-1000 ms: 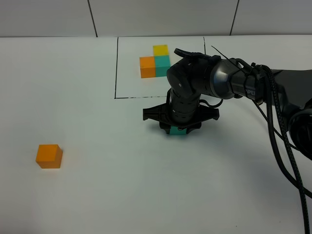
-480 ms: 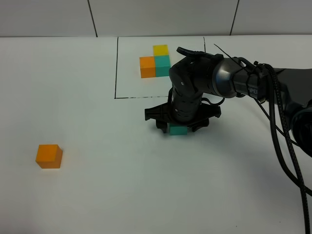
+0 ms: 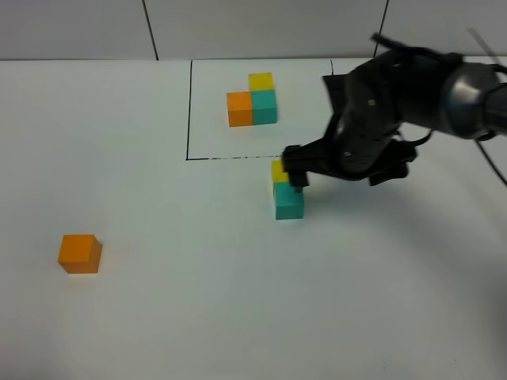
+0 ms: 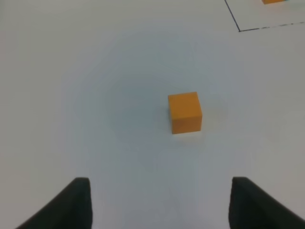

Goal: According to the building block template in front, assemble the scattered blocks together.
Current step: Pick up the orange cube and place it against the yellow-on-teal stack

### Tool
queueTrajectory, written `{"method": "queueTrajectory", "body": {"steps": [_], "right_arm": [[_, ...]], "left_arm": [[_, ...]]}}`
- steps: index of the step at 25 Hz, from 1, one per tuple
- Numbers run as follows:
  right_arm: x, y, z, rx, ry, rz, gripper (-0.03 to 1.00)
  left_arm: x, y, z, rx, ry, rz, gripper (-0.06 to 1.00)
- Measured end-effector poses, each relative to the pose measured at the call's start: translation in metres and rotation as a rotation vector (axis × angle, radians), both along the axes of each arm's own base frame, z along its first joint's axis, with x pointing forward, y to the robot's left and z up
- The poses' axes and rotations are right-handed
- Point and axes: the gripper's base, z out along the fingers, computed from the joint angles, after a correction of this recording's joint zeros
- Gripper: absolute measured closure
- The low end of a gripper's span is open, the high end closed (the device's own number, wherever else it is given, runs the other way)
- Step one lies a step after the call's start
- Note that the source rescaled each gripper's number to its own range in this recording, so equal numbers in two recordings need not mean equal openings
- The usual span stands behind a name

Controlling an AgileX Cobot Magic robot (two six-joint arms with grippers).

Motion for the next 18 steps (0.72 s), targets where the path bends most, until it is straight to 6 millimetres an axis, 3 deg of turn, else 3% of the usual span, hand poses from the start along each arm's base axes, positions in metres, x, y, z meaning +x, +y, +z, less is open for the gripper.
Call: {"method": "queueTrajectory", "body": {"steps": [5,8,15,18], "right_arm": [[-0.012,-0.104,0.024,-0.035,-0.040,-0.109,-0.03],[-0.037,-0.140,0.042,-0.048,-0.073,-0.157,-0.03],[-0.109,-0.154,0.094,-0.036,-0.209,-0.142,-0.03],[-0.145,-0.158,0.108,-0.039,-0.213,-0.132,-0.03]], "left_arm": [[0.000,0.000,0.000,0.000,0.000,0.000,0.55],[0.000,0.000,0.000,0.000,0.000,0.000,0.55],[0.000,0.000,0.000,0.000,0.000,0.000,0.55],[0.000,0.000,0.000,0.000,0.000,0.000,0.55]]}}
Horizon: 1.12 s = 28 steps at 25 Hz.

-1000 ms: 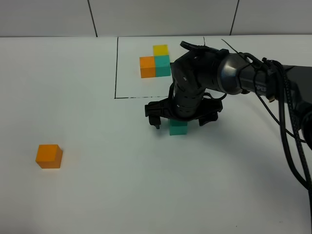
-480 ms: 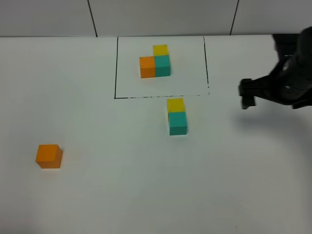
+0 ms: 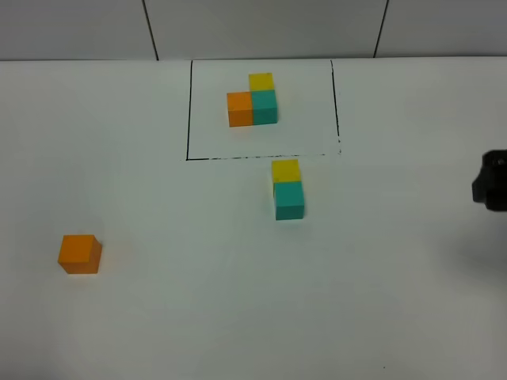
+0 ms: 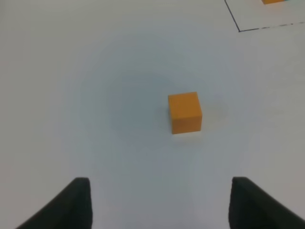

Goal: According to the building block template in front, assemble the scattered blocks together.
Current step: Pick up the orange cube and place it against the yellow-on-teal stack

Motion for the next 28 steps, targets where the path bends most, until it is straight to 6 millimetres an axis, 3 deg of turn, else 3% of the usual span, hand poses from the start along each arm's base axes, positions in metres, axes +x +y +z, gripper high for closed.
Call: {"method": "queueTrajectory", "body": {"steps": [6,11,14,22,28], "right_arm": [[-0.080,-0.007,0.014,0.010,-0.093,0.047,-0.03],[-0.140,-0.011,0.006,0.025,-0.194,0.076,-0.03],[-0.164,-0.014,0.000,0.017,-0.279,0.105,-0.03],[-0.200,-0.014,-0.014,0.042,-0.511,0.178,-0.03],[-0.209,-0.015,-0.013,0.043,-0.575,0.179,-0.03]], "left_arm": [[0.000,0.000,0.000,0.000,0.000,0.000,0.55],[0.000,0.000,0.000,0.000,0.000,0.000,0.55],[0.000,0.000,0.000,0.000,0.000,0.000,0.55],[0.000,0.000,0.000,0.000,0.000,0.000,0.55],[0.000,0.000,0.000,0.000,0.000,0.000,0.55]]}}
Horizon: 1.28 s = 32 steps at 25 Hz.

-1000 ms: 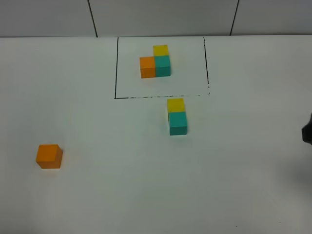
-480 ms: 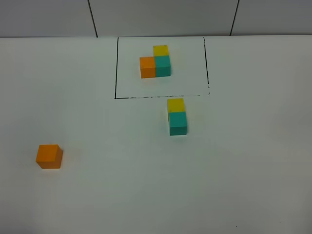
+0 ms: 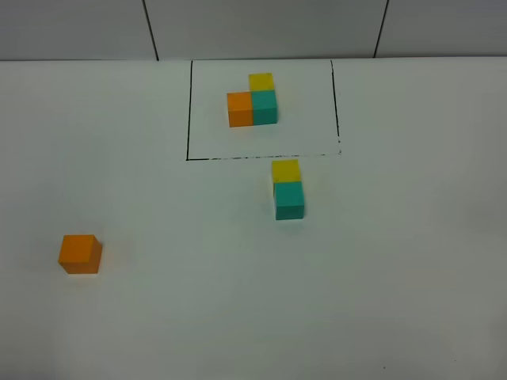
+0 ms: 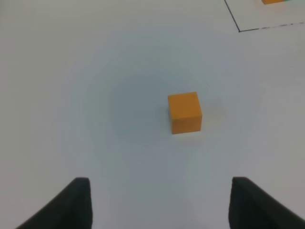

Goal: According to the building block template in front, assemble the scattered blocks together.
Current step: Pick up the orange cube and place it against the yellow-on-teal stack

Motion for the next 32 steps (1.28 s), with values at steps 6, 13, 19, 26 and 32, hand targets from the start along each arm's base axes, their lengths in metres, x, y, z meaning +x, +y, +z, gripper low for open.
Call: {"method": "queueTrajectory", "body": {"steps": [6,13,19,26,32], "right_arm": [[0.0000,0.0000,0.0001,0.000,-0.001,0.000,-0.03],[0.0002,-0.0008,0.0000,-0.004,-0.001,-0.008,0.02],[0.0005,-0.0032,0.0000,-0.007,-0.001,-0.039,0.05],[0.0007,-0.0030,0.0001,-0.003,-0.001,-0.134,0.08],[0.0007,-0.0030,0.0001,-0.001,-0.001,-0.135,0.11]], "left_arm": [[0.0000,0.0000,0.0000,0.000,0.000,0.000,0.55],[0.0000,0.0000,0.0000,0.000,0.000,0.000,0.55],[0.0000,0.0000,0.0000,0.000,0.000,0.000,0.55],[0.0000,0.0000,0.0000,0.000,0.000,0.000,0.55],[0.0000,0.0000,0.0000,0.000,0.000,0.000,0.55]]}}
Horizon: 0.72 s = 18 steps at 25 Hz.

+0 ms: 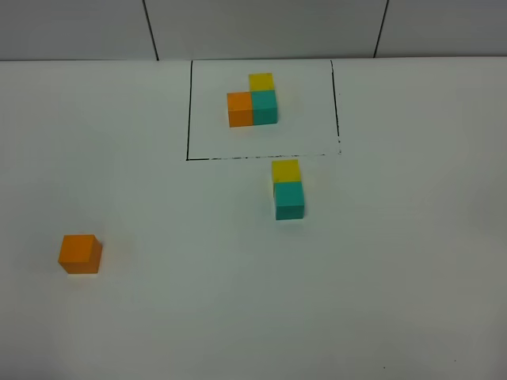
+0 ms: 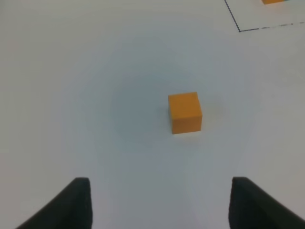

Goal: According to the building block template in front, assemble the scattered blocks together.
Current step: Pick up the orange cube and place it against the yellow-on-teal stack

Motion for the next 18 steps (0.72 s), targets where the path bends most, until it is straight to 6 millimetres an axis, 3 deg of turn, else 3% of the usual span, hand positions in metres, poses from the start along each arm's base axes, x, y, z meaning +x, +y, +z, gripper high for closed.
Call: {"method": "queueTrajectory", "body": {"steps": [10,13,18], "right_arm": [[0.000,0.000,0.000,0.001,0.000,0.000,0.20],[0.000,0.000,0.000,0.001,0.000,0.000,0.23],[0.000,0.000,0.000,0.001,0.000,0.000,0.24]], "left_arm": [[0.007,0.000,0.005,-0.025,0.018,0.017,0.53],[0.028,0.000,0.018,-0.069,0.066,0.051,0.38],[0.092,0.000,0.030,-0.083,0.319,0.076,0.01]]}}
